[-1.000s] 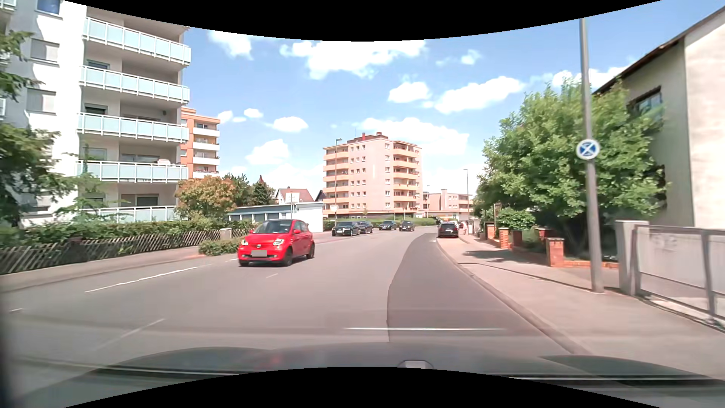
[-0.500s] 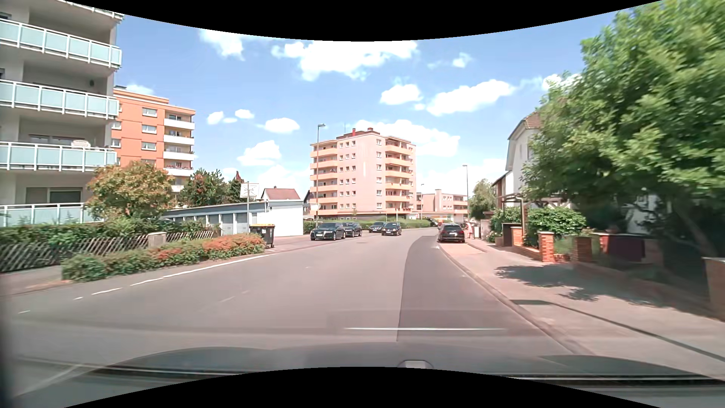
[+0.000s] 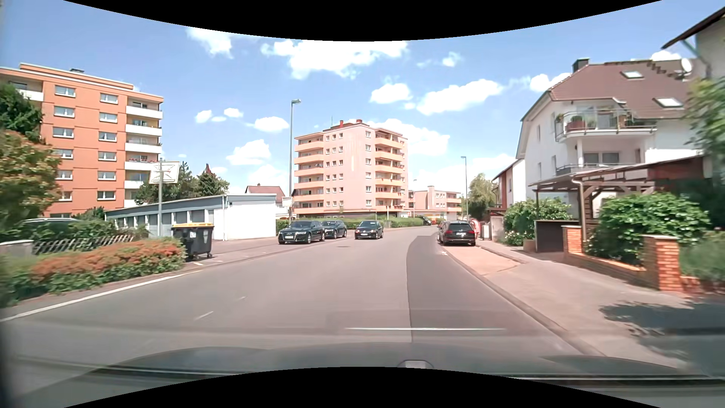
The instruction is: Follow the waypoints while adhering to traffic rules and regulations
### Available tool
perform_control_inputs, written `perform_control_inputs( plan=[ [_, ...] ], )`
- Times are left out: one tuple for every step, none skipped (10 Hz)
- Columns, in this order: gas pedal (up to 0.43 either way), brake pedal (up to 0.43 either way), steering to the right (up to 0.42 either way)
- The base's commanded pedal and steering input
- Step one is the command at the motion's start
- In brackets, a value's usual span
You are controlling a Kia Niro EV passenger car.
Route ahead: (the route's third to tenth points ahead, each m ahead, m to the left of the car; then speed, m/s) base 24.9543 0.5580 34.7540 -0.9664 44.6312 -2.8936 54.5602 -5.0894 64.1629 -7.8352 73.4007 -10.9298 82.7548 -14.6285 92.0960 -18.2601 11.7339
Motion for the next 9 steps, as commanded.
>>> perform_control_inputs(
  plan=[
    [0.0,0.122,0.024],
    [0.0,0.122,0.023],
    [0.0,0.122,0.023],
    [0.0,0.122,0.023],
    [0.0,0.122,0.023],
    [0.0,0.122,0.023],
    [0.0,0.116,0.021],
    [0.0,0.116,0.021],
    [0.0,0.116,0.021]
  ],
)
